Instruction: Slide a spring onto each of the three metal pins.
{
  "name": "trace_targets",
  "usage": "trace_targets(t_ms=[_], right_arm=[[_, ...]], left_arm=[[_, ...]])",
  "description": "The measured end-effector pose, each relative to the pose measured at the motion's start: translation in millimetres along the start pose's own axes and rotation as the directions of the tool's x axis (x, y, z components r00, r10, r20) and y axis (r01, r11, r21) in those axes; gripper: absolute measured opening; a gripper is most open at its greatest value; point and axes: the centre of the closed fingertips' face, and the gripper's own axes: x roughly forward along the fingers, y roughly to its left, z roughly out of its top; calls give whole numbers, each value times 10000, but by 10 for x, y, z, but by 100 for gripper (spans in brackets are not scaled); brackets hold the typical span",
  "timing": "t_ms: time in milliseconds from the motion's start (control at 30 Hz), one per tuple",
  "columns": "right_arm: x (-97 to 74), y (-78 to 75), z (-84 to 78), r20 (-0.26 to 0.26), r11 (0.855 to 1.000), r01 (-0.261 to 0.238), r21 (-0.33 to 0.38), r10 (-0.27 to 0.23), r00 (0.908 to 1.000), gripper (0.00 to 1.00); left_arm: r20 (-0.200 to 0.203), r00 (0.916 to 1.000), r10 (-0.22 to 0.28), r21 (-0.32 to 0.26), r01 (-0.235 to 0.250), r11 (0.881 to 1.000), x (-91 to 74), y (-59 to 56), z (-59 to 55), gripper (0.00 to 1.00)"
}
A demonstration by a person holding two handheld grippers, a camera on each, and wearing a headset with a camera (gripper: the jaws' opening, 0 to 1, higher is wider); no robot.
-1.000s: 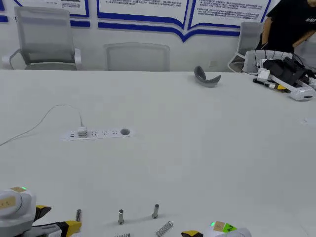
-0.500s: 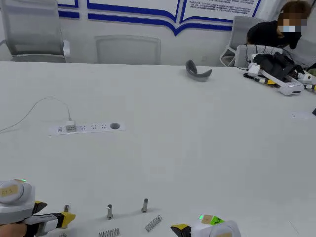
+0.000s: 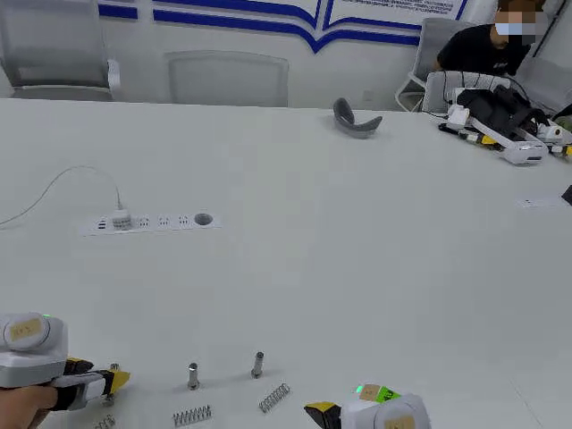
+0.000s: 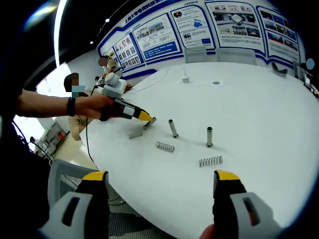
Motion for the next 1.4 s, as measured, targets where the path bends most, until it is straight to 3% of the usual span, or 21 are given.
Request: trace_targets(t_ms=[167, 467, 567, 700, 833, 967, 1067, 1200, 1400], right_arm=[[20, 14, -20, -81, 10000, -81, 5, 81, 9999, 88], [24, 11, -25, -120, 9999, -116, 72, 117, 9999, 88], [24, 11, -19, -107, 9999, -125, 84, 126, 9999, 87], [24, 9, -17, -107, 9999, -133, 88, 134, 9999, 87], [30, 2, -29, -147, 9998, -134, 114, 136, 9998, 87], [48, 7, -36, -175, 9997, -176, 140, 178, 9997, 87], [58, 14, -43, -208, 9997, -208, 113, 210, 9996, 87], [43, 13, -46, -218, 9998, -194, 106, 196, 9996, 87], [28, -37, -75, -179, 9995, -105, 299, 110, 9998, 87]], left_arm=[[-35, 10000, 14, -230, -15, 9997, 38, -5, 1, 28], [-333, 9993, 145, -605, -165, 9980, 141, -38, -20, 20], [-439, 9989, 153, -311, -167, 9994, 188, -80, -12, 17], [-673, 9976, 176, 651, -132, 9978, 243, -119, -12, 14], [-847, 9960, 286, 1359, -169, 9906, 301, -159, 14, 14], [-952, 9941, 526, 1577, -371, 9868, 378, -153, 28, 14], [-1097, 9926, 516, 2135, -272, 9766, 391, -195, 10, 12], [-1119, 9926, 472, 2087, -229, 9777, 377, -157, -23, 12], [-1261, 9887, 813, 1451, -627, 9874, 350, -122, -53, 12]])
